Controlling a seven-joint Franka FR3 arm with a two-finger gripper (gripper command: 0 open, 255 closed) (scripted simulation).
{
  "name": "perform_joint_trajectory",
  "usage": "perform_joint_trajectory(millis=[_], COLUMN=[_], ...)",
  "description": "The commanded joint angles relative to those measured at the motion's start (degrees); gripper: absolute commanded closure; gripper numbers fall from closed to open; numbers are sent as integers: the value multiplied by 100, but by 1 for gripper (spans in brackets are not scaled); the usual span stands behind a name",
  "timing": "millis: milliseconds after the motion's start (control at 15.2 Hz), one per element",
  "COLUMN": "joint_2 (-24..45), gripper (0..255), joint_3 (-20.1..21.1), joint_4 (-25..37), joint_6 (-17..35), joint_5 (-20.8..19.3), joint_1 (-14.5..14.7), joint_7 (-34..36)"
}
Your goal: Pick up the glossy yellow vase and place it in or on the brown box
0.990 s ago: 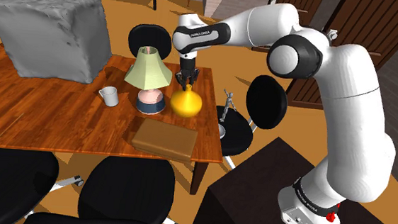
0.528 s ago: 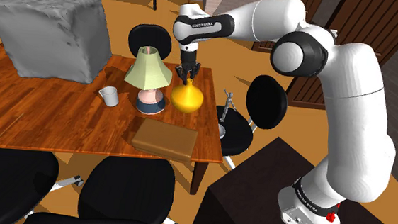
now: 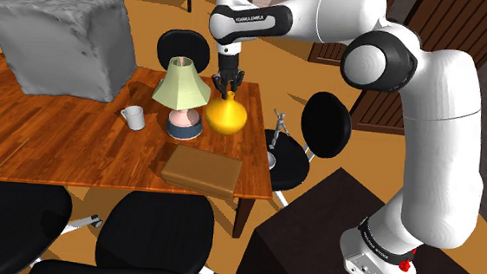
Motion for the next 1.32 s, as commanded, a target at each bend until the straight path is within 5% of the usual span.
perform_joint_trajectory(millis=[0,792,1254], joint_2=[-138,-874,-809], gripper=[255,255,255], joint_3=[46,400,394], joint_4=[-46,-309,-748], joint_6=[-79,-507,-4], joint_5=[5,57,53], joint_1=[136,1004,999], joint_7=[180,1380,1361])
